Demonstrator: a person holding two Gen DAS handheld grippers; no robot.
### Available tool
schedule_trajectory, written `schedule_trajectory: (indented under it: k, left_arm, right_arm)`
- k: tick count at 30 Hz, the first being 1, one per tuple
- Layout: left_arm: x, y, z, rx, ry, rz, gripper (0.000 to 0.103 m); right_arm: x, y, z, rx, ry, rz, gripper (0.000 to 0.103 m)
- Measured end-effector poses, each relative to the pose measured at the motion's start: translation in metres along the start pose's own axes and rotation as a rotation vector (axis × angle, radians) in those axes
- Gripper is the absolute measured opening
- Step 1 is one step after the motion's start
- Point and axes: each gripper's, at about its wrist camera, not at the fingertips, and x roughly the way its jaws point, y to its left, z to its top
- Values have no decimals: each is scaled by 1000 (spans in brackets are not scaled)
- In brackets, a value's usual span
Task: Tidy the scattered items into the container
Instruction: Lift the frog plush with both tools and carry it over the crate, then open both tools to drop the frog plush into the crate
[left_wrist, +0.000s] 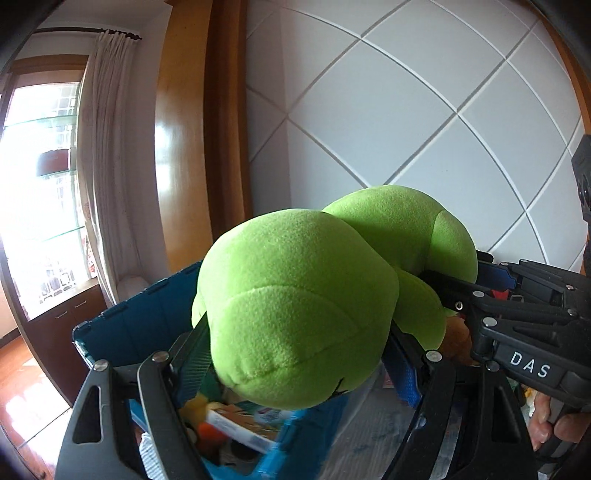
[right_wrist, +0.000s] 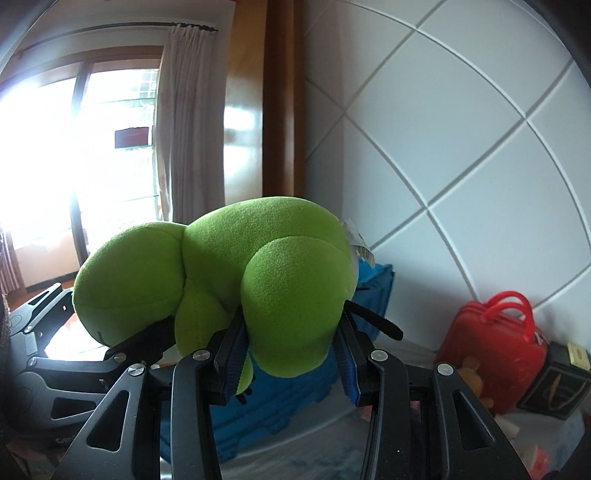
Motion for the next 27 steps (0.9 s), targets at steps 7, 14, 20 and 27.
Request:
schedule_trajectory:
  k: [7, 14, 20, 27]
  left_arm:
    - [43, 119, -9, 0, 149, -24, 81]
    - [104, 167, -40, -6, 408, -75, 81]
    - [120, 151, -52, 25, 473, -120, 81]
    - [115, 151, -40, 20, 433, -142, 89]
  right_arm:
    - [91, 93, 12, 48, 143, 18, 42]
    - [193, 124, -11, 160, 460, -37, 43]
    - [218, 126, -26, 138, 613, -138, 48]
    - [213, 125, -25, 172, 602, -194, 59]
